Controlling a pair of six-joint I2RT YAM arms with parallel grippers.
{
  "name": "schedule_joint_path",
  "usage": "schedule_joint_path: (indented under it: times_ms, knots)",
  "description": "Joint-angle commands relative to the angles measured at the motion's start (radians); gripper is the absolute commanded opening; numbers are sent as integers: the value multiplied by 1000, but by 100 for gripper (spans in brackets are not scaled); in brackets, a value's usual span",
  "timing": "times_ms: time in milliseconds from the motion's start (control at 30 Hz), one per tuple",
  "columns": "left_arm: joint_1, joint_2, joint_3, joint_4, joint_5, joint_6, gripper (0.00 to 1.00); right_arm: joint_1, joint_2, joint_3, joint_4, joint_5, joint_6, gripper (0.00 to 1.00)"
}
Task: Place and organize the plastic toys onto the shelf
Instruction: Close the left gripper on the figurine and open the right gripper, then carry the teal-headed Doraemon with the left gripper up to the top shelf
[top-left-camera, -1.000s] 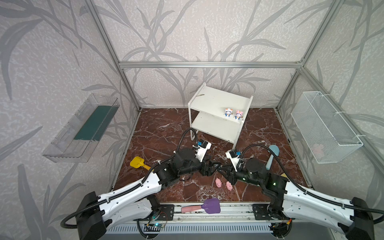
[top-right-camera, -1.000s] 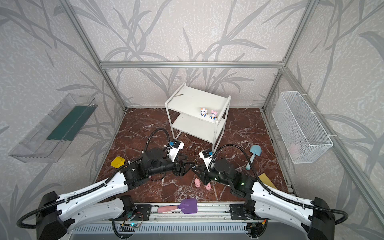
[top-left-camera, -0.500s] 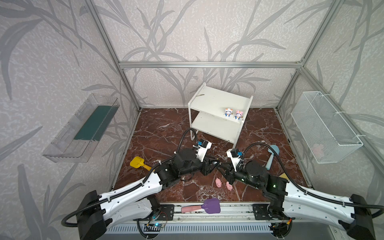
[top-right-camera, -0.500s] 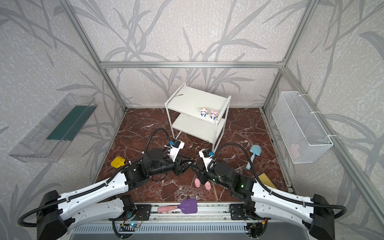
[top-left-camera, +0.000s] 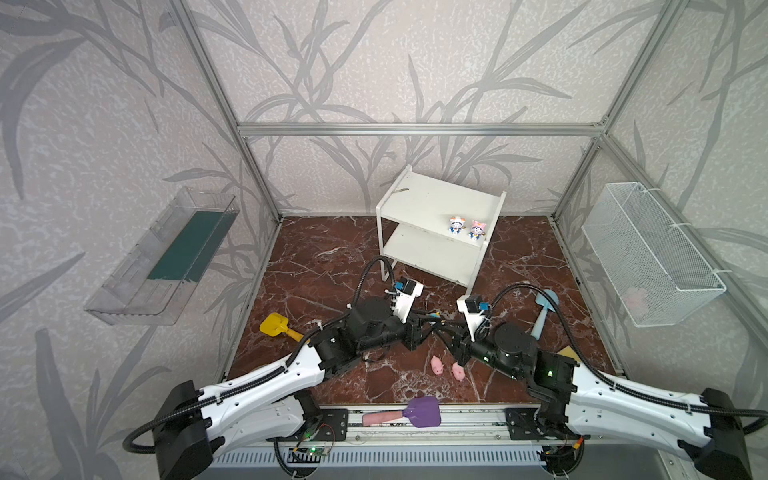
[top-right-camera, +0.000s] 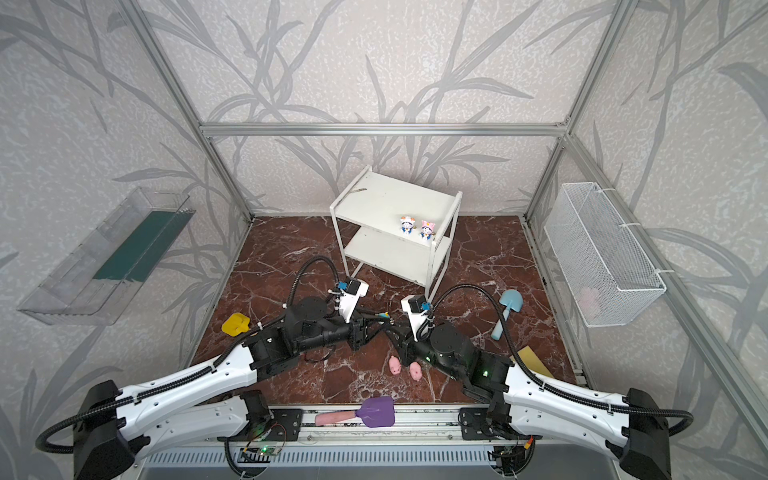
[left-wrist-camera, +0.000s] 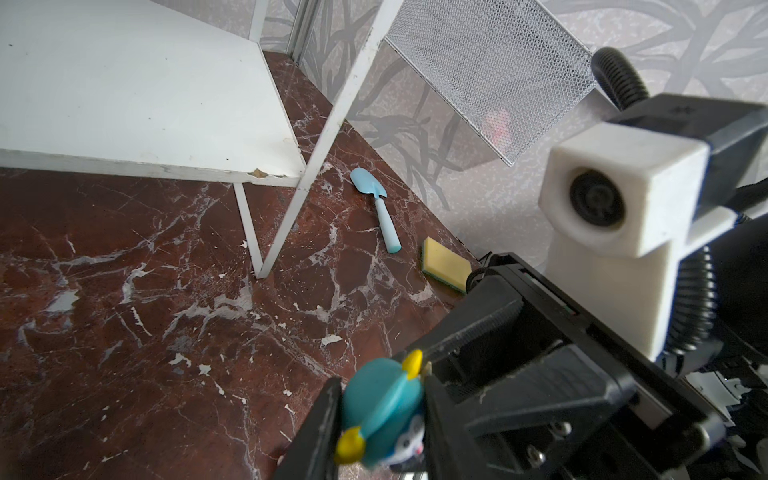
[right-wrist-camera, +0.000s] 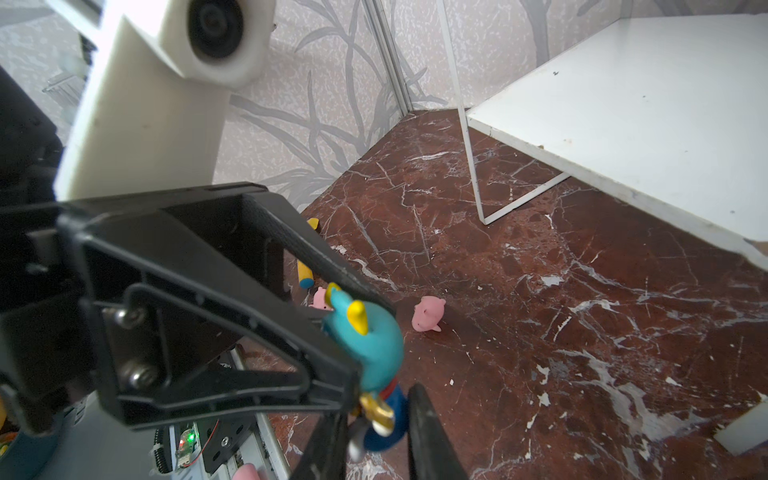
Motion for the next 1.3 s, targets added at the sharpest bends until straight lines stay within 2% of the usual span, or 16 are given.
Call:
schedule_joint_path:
  times_ms: [0,100,233,367,600,800,1067,1167,1200,1267]
  knots:
    - [1,5,-2,1,-9,-4,26,7,1,11,75,22,-8,17]
    - [0,10,13,-10,-11,8,22,7,10,16,74,12,-5,21]
    - [2,2,64,-85,-34,70,19,6,17,25,56,-22,-16,36]
    - [15,4,171,-244,-80,196,19,8,-2,38,-11,-74,-41,52]
    - [65,78,421,-476,-95,422,19,7,-89,50,-207,-125,-108,74]
    - [125,182,637,-569,-79,593,19,9,-184,63,-399,-59,-137,83]
    - [230,354,894,-635,-2,708,19,11,-348,78,-634,32,-166,91]
    - [248,417,978,-668,23,754,19,9,-401,72,-669,48,-169,95]
    - [255,440,1007,-678,28,770,19,9,-422,64,-670,49,-171,100]
    - [269,481,1061,-695,34,791,18,9,-451,62,-683,50,-171,99]
